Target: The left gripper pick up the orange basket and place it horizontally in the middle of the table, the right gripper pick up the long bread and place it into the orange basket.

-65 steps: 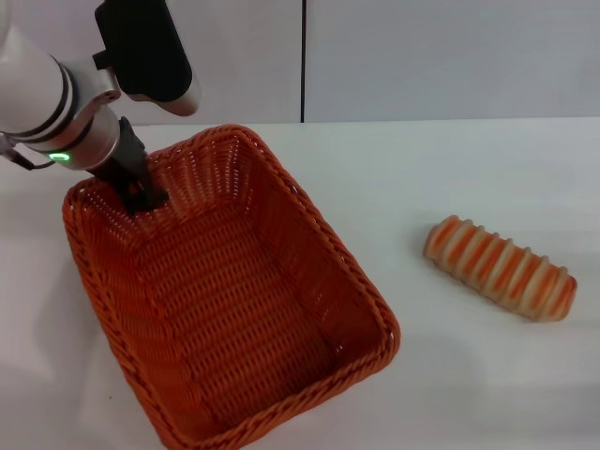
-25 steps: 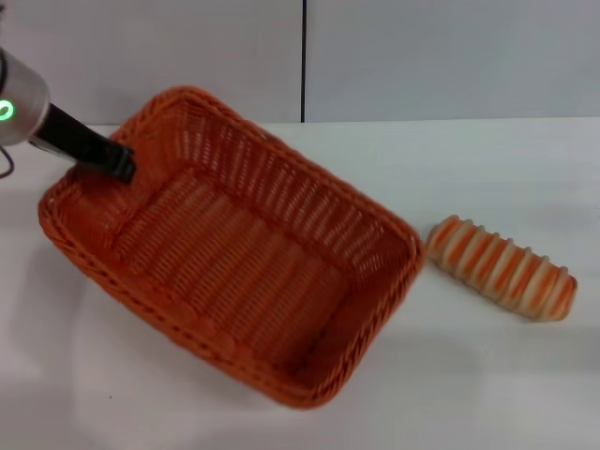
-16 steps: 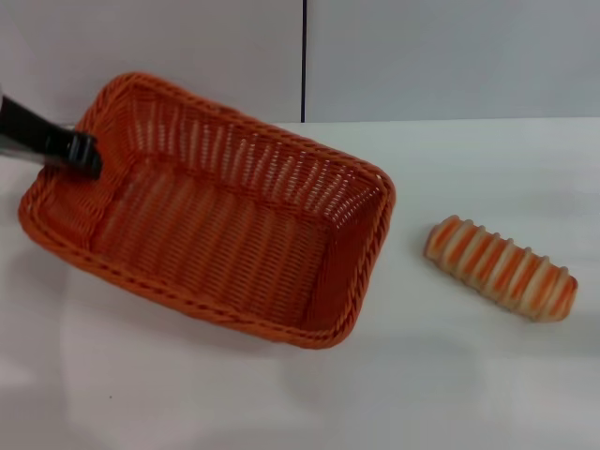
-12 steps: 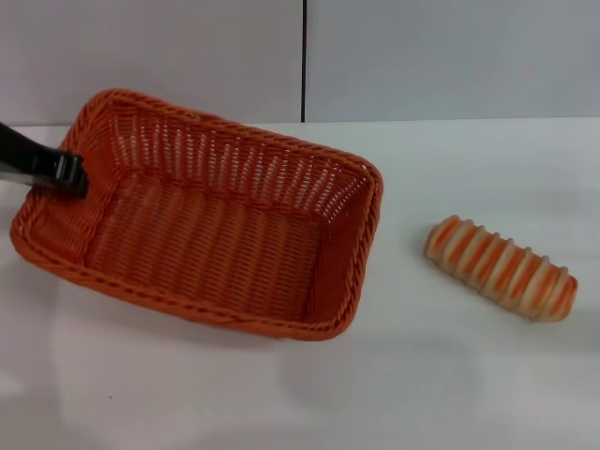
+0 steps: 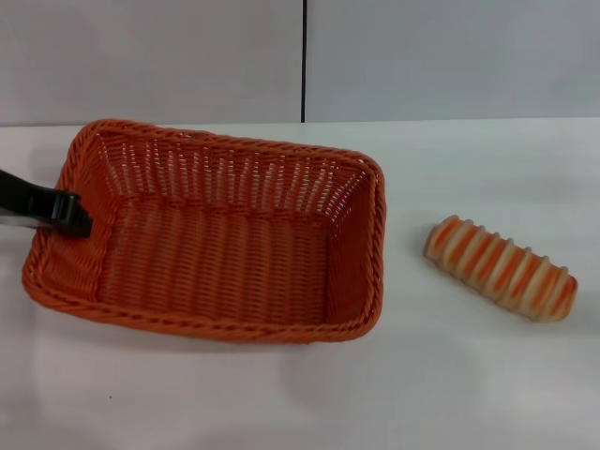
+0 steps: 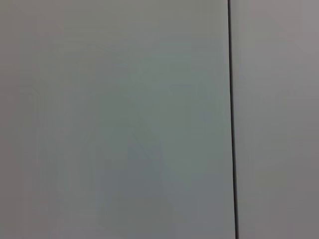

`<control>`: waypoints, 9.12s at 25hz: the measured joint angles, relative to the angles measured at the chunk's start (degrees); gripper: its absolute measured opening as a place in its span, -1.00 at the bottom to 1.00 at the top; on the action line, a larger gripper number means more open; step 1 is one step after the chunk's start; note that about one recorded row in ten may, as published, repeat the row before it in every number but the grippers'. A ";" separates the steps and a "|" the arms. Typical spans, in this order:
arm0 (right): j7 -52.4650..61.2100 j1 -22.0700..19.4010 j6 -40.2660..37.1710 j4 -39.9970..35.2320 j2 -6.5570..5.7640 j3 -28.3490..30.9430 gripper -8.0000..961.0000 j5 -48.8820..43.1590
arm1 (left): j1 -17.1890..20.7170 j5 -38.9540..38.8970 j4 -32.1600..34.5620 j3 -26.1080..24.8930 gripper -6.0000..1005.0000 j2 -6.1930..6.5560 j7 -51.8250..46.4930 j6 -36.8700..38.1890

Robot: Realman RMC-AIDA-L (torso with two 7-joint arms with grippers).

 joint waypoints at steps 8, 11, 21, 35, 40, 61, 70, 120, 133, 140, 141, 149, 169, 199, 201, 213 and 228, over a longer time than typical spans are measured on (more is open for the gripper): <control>-0.04 0.04 0.40 0.17 0.06 -1.27 -0.30 0.03 | 4.33 -4.06 2.04 -0.36 -0.69 -0.05 -0.02 -0.32; -0.06 -0.21 0.38 0.18 0.24 -1.30 -0.30 0.03 | 4.87 -4.38 2.04 -0.22 -0.69 -0.06 -0.02 -0.82; -0.08 -0.53 0.43 0.11 0.52 -1.30 -0.30 0.03 | 8.19 -8.58 2.46 1.37 -0.69 0.01 0.01 -3.78; -0.43 -0.85 0.44 -0.02 0.53 -1.25 -0.31 0.03 | 10.85 -10.50 2.78 4.03 -0.69 0.28 0.09 -4.21; -0.43 -1.08 0.31 -0.14 0.67 -1.29 -0.31 0.03 | 10.96 -10.58 2.49 4.03 -0.62 0.26 0.08 -4.26; 4.65 -2.57 1.23 -2.58 1.34 -1.39 -0.31 -0.80 | 9.77 -14.84 1.52 -9.53 0.22 0.73 9.62 -5.94; 34.87 -4.28 3.69 -19.39 1.60 -1.39 -0.31 -17.33 | 11.24 -30.97 -2.52 -23.70 0.22 0.79 22.67 -5.65; 112.62 13.44 -9.50 -35.87 -3.04 -14.24 -0.32 -86.21 | 13.89 -49.24 -35.72 -34.10 0.21 0.84 72.15 -6.53; 111.79 13.17 -6.86 -35.21 -2.66 -15.79 -0.55 -86.22 | 14.05 -49.23 -36.28 -34.12 0.21 0.82 72.23 -6.53; 110.65 13.07 -6.34 -35.67 -2.48 -15.60 -0.74 -86.21 | 14.07 -49.16 -36.93 -34.12 0.21 0.82 72.23 -6.53; 110.49 12.99 -6.39 -36.07 -2.43 -15.59 -0.76 -85.93 | 14.04 -49.16 -37.19 -34.12 0.21 0.83 72.23 -6.53; 110.65 11.70 -12.88 -48.00 -0.45 -15.40 -0.87 -83.35 | 13.82 -49.16 -37.76 -34.12 0.21 0.88 72.13 -6.53; 123.54 16.32 -29.01 -80.37 0.78 -28.34 -0.95 -68.66 | 12.36 -49.33 -40.13 -34.12 0.21 0.89 71.91 -6.53; 100.87 21.81 -14.81 -48.53 1.37 -42.23 -0.56 -48.23 | 12.14 -49.40 -40.63 -34.20 0.21 0.83 71.60 -6.19; 100.84 20.31 -14.97 -50.48 1.34 -42.13 -0.38 -48.21 | 12.16 -49.40 -40.70 -34.21 0.21 0.86 71.75 -6.20; 84.13 -1.98 -10.37 -61.55 2.15 -37.21 0.12 -34.21 | 13.19 -51.56 -44.14 -37.48 0.21 0.89 81.49 -5.88; 30.18 -9.45 -12.50 -17.94 1.96 -14.80 0.12 -8.82 | 18.21 -59.18 -66.99 -57.51 0.21 0.74 118.20 -2.05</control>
